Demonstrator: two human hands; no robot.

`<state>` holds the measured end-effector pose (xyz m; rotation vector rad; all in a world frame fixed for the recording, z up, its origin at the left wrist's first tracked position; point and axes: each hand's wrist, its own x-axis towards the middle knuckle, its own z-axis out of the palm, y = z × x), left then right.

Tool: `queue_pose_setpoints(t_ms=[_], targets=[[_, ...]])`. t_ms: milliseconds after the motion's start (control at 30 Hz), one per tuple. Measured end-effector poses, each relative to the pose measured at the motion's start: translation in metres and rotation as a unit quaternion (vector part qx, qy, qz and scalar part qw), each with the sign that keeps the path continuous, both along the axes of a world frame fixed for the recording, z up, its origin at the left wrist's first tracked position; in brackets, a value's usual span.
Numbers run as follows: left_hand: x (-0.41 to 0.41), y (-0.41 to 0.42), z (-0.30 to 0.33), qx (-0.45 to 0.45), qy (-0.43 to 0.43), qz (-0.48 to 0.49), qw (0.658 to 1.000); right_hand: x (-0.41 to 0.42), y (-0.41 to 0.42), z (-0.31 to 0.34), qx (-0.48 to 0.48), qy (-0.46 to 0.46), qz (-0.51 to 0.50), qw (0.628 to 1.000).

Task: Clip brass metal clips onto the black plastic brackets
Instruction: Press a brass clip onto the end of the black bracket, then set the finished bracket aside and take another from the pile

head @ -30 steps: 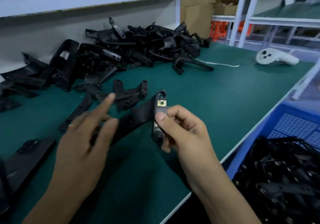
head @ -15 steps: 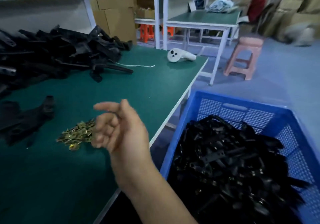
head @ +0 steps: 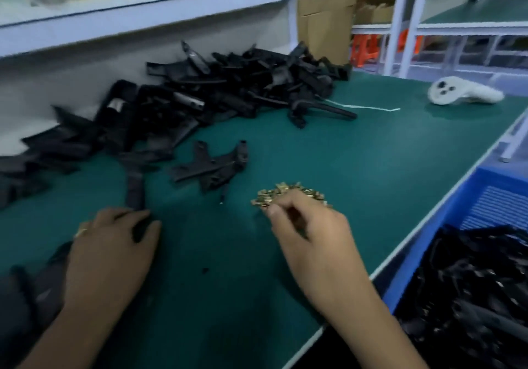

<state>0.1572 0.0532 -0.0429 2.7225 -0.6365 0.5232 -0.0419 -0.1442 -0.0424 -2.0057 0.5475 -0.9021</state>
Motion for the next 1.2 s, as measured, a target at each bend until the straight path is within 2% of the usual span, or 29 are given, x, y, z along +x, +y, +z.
queue_pose_setpoints(t_ms=[100,233,333,400,467,567,700,800,867,1033,1133,1200], targets=[[-0.012,0.002,0.016,0.005,-0.050,-0.029,0.998,0.003,0.003,-0.001,-0.006,-0.003,-0.003,1.000],[-0.033,-0.004,0.022,-0.021,0.007,-0.026,0.999,0.002,0.002,-0.001,-0.015,-0.021,-0.058,0.998],[-0.038,-0.007,0.020,-0.035,-0.019,0.016,0.999,0.000,0.000,-0.001,-0.018,-0.032,-0.113,0.993],[-0.036,-0.006,0.016,-0.041,-0.017,0.052,0.998,0.000,0.001,-0.003,-0.030,-0.007,-0.128,0.991],[-0.034,-0.004,0.012,-0.037,0.025,0.067,0.997,0.002,0.001,-0.006,-0.047,0.033,-0.132,0.990],[-0.032,-0.003,0.009,-0.052,0.081,0.028,0.995,0.003,0.002,-0.008,-0.073,0.074,-0.124,0.987],[-0.037,-0.005,0.013,-0.055,0.111,-0.067,0.990,0.005,0.006,-0.008,-0.127,0.122,-0.112,0.978],[-0.049,-0.008,0.015,-0.057,0.155,-0.185,0.969,0.005,0.005,-0.006,-0.112,0.124,-0.115,0.979],[-0.055,-0.011,0.014,-0.058,0.148,-0.214,0.964,0.005,0.005,-0.005,-0.105,0.127,-0.109,0.980],[-0.048,-0.015,0.009,-0.103,0.105,-0.138,0.979,0.004,0.004,-0.006,-0.120,0.145,-0.089,0.978],[-0.042,-0.009,0.010,-0.059,0.108,-0.058,0.991,0.003,0.004,-0.006,-0.119,0.151,-0.084,0.978],[-0.037,-0.006,0.011,-0.034,0.095,-0.046,0.994,0.004,0.004,-0.006,-0.119,0.152,-0.083,0.978]])
